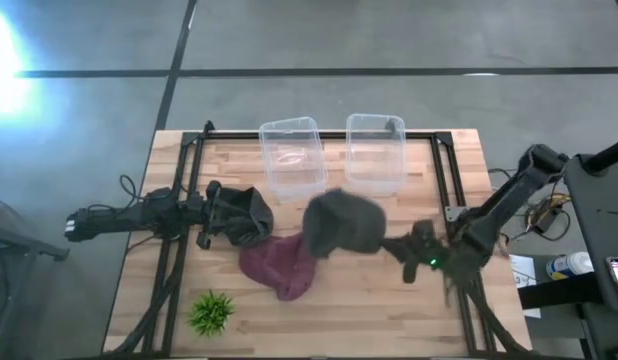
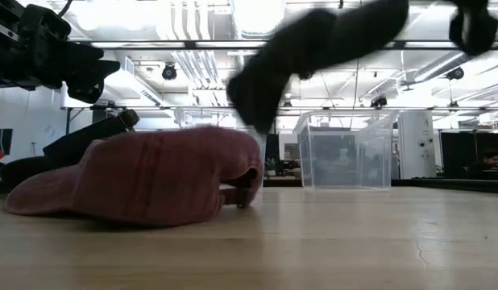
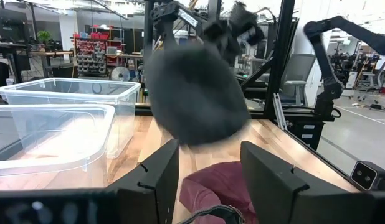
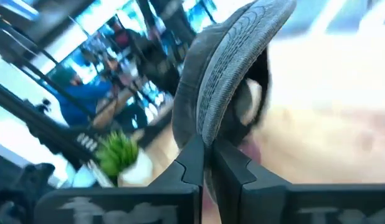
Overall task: Pick & Place hat
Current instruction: Put the right black cap into the right transparent bin
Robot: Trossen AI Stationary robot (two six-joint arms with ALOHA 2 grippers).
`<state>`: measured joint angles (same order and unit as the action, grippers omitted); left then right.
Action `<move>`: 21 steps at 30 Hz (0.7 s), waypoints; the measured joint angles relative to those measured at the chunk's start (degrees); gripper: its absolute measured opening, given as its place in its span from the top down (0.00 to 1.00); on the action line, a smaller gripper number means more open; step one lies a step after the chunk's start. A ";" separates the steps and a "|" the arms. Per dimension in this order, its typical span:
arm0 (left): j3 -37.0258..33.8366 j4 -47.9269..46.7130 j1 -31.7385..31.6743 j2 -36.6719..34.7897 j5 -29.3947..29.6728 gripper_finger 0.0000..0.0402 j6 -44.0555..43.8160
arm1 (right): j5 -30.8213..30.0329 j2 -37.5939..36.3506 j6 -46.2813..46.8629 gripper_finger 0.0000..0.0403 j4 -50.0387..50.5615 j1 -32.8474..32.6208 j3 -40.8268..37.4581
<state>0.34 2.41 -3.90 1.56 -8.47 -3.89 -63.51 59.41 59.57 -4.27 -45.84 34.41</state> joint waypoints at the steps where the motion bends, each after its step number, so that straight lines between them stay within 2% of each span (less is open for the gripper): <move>1: 0.00 -0.01 0.01 0.01 0.00 0.59 0.01 | -1.31 -2.29 -4.33 0.97 0.03 0.00 0.64; 4: 0.00 0.01 0.00 0.01 0.00 0.59 0.01 | -6.14 -8.66 -17.46 0.97 -0.07 0.00 3.00; 9: 0.00 0.01 -0.01 0.01 0.00 0.59 0.00 | -19.07 -15.89 -38.80 0.97 0.02 0.00 7.12; 11: 0.00 0.01 0.02 0.01 0.00 0.59 0.01 | -25.37 -17.85 -45.29 0.97 0.05 0.01 8.36; 12: 0.00 0.01 -0.01 0.01 0.00 0.59 0.01 | -26.65 -18.67 -47.93 0.97 0.07 0.13 8.78; 14: 0.00 0.01 0.02 0.01 0.00 0.59 0.01 | -26.72 -20.74 -51.04 0.97 -0.10 1.27 9.35; 21: 0.00 0.03 0.02 0.01 0.00 0.59 0.01 | -26.66 -24.72 -51.16 0.97 -0.48 7.57 9.24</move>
<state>0.34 2.44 -3.88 1.56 -8.47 -3.88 -90.17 34.69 8.41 -4.75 -38.28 43.65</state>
